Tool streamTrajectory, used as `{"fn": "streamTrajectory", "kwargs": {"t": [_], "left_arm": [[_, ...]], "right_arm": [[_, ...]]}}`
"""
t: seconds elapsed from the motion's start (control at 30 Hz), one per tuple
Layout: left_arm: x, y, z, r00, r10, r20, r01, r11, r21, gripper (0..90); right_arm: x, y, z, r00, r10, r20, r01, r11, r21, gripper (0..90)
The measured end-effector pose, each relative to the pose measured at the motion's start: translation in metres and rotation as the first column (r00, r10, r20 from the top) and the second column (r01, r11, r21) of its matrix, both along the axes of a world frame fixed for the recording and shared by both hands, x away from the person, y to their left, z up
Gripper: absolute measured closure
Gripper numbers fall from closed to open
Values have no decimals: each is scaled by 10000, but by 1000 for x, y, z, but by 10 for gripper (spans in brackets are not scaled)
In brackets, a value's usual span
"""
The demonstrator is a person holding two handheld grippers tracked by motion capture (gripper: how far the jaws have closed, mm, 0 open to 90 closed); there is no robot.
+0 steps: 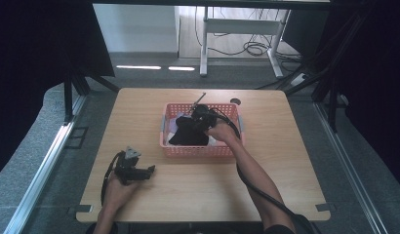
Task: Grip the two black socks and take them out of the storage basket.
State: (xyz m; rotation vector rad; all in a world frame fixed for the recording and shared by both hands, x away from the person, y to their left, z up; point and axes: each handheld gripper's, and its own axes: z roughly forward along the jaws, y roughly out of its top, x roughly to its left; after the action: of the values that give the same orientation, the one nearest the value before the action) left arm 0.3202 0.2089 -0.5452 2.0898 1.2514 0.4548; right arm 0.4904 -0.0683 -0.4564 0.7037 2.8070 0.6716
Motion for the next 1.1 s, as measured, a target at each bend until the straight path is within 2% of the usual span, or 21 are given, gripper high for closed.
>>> {"fn": "streamTrajectory", "kwargs": {"t": [0.3, 0.37, 0.53, 0.67, 0.8, 0.9, 0.97, 1.0, 1.1], "left_arm": [[0, 0, 0, 10000, 0, 41, 0, 10000, 4, 133], [0, 0, 0, 10000, -1, 40, 1, 10000, 8, 133], [0, 0, 0, 10000, 2, 43, -2, 10000, 7, 133], [0, 0, 0, 10000, -2, 36, 1, 10000, 21, 133], [0, 0, 0, 10000, -23, 28, 22, 10000, 51, 133], [0, 0, 0, 10000, -27, 21, 27, 10000, 49, 133], [0, 0, 0, 10000, -23, 22, 23, 10000, 30, 133], [0, 0, 0, 10000, -20, 22, 20, 10000, 22, 133], [0, 0, 0, 10000, -17, 18, 17, 10000, 0, 133]], "right_arm": [[-7, -12, 36, 9987, 11, 507, -44, 9979, 651, 848], [-9, -14, 42, 9977, 3, 671, -47, 9979, 646, 849], [-10, -18, 50, 9983, 15, 580, -60, 9971, 764, 850], [-9, -21, 39, 9997, -1, 250, -8, 9992, 396, 848], [-5, -22, 14, 9996, -15, -295, 9, 9998, -191, 845], [0, -21, -2, 9985, -189, -509, 171, 9993, -346, 819], [3, -19, -8, 9974, -281, -660, 257, 9990, -360, 741], [5, -18, -11, 9975, -327, -624, 305, 9989, -346, 666], [10, -12, -16, 9983, -384, -435, 375, 9991, -220, 549]]}}
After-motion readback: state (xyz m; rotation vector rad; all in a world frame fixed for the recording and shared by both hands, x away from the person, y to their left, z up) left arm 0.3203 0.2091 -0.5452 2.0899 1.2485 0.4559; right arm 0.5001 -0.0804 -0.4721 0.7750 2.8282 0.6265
